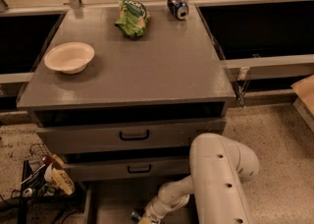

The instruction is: Pick redbull can from bottom drawer and place on counter

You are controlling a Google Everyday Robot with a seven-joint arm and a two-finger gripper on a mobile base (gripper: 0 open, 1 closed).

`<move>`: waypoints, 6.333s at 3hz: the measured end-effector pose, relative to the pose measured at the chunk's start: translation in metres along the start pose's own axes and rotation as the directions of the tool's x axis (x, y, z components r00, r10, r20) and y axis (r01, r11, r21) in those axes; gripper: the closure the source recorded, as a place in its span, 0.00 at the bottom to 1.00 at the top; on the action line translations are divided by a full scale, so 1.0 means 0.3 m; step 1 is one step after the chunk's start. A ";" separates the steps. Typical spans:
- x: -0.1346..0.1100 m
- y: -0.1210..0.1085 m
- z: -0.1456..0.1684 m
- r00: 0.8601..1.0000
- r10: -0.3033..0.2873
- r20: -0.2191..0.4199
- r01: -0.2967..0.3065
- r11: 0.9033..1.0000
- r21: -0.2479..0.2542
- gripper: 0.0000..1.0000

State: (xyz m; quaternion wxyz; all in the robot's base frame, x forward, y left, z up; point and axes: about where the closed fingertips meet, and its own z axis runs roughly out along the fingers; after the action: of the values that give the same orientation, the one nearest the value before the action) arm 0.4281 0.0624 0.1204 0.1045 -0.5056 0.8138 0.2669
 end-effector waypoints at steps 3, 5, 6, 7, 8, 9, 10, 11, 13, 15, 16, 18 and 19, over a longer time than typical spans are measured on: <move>-0.070 0.064 -0.242 0.997 -0.076 0.012 0.076 0.997 0.017 1.00; -0.117 0.122 -0.539 0.992 -0.125 -0.027 0.125 0.992 0.015 1.00; -0.111 0.138 -0.557 0.993 -0.116 -0.033 0.116 0.993 0.009 1.00; -0.132 0.178 -0.621 0.991 -0.122 -0.050 0.123 0.992 0.033 1.00; -0.159 0.275 -0.734 0.984 -0.158 -0.081 0.164 0.984 0.070 1.00; -0.172 0.338 -0.822 0.979 -0.178 -0.102 0.189 0.976 0.106 1.00; -0.153 0.354 -0.886 0.980 -0.165 -0.107 0.180 0.973 0.145 1.00; -0.084 0.326 -0.936 0.990 -0.113 -0.090 0.128 0.975 0.182 1.00; -0.118 0.337 -0.993 0.985 -0.138 -0.100 0.155 0.968 0.197 1.00; -0.222 0.382 -1.180 0.967 -0.228 -0.116 0.251 0.930 0.269 1.00; -0.289 0.421 -1.287 0.951 -0.281 -0.129 0.308 0.896 0.319 1.00; -0.303 0.411 -1.329 0.949 -0.286 -0.131 0.314 0.887 0.339 1.00; -0.357 0.422 -1.463 0.933 -0.326 -0.154 0.361 0.845 0.394 1.00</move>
Offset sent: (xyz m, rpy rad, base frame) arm 0.0002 -0.0160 0.0797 0.0311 -0.0736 0.0554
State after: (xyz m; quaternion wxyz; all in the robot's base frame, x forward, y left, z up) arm 0.4106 -0.0486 0.5759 0.2225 -0.6194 0.7516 0.0435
